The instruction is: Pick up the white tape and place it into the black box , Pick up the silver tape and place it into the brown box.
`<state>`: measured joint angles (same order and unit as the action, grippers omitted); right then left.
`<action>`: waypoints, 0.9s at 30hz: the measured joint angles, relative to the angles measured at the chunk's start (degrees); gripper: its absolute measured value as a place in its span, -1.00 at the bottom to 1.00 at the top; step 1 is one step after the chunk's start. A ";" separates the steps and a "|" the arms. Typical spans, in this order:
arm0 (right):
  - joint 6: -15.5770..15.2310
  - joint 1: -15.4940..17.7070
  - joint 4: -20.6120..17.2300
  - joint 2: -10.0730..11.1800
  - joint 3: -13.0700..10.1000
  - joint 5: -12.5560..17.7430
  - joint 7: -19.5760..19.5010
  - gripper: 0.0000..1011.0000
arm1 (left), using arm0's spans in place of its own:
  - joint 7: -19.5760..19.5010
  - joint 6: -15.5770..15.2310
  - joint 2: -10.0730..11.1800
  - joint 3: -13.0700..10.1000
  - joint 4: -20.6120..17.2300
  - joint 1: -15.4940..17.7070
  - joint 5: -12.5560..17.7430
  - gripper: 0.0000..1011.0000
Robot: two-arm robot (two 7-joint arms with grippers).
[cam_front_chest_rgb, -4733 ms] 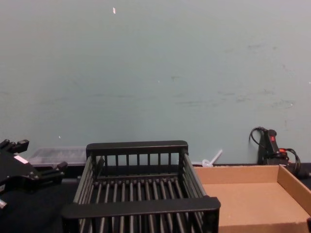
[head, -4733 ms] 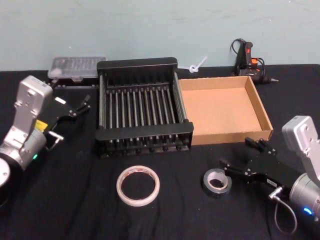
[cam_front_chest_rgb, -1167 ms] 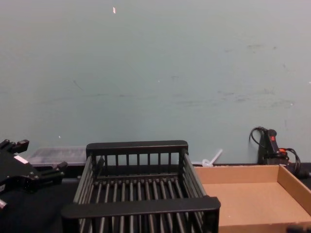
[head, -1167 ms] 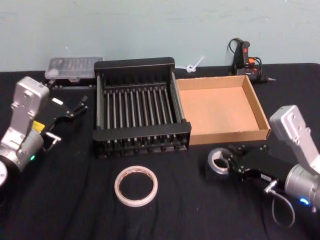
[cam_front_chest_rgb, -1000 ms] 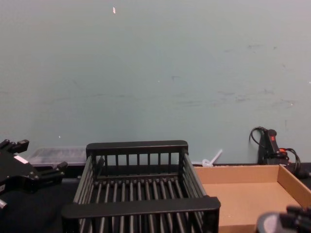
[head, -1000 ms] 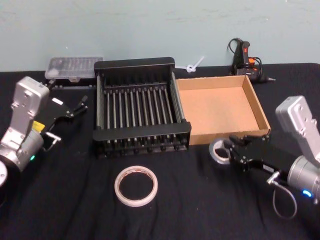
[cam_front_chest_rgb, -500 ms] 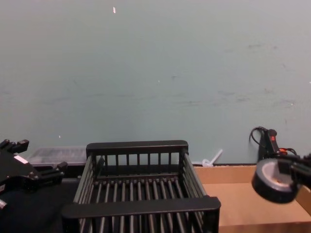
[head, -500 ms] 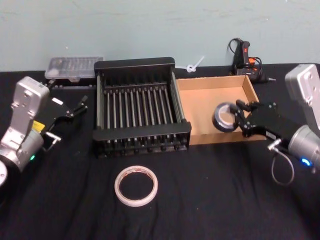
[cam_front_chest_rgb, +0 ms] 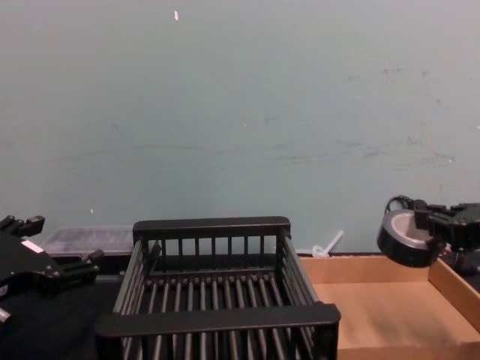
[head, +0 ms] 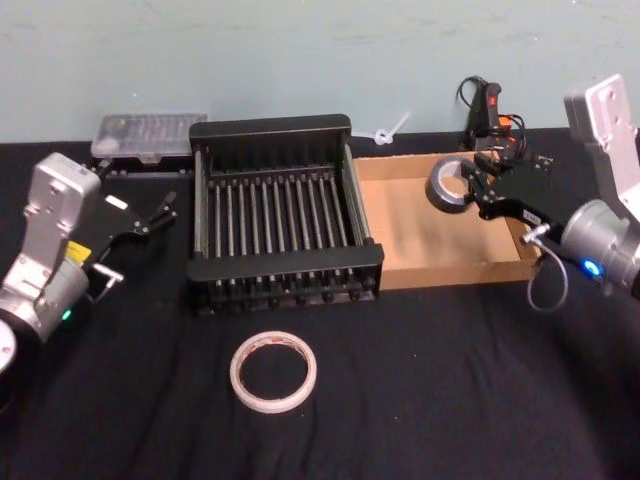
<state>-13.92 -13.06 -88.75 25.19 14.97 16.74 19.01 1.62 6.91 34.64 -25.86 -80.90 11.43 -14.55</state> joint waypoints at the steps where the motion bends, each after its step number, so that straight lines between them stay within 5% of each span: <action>1: -0.24 -0.60 0.67 -0.29 0.13 0.03 0.00 -0.71 | 0.00 0.00 0.00 0.00 0.00 0.00 0.00 0.98; 15: -2.68 -10.43 14.63 -5.62 2.51 -1.19 -0.79 -0.71 | 0.00 0.00 0.00 0.00 0.00 0.00 0.00 0.98; 27: -2.45 -15.77 24.56 -9.37 3.61 -3.02 -1.25 -0.71 | 0.00 0.00 0.00 0.00 0.00 0.00 0.00 0.98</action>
<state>-16.38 -28.83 -64.19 15.82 18.58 13.72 17.76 1.62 6.91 34.64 -25.86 -80.90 11.43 -14.55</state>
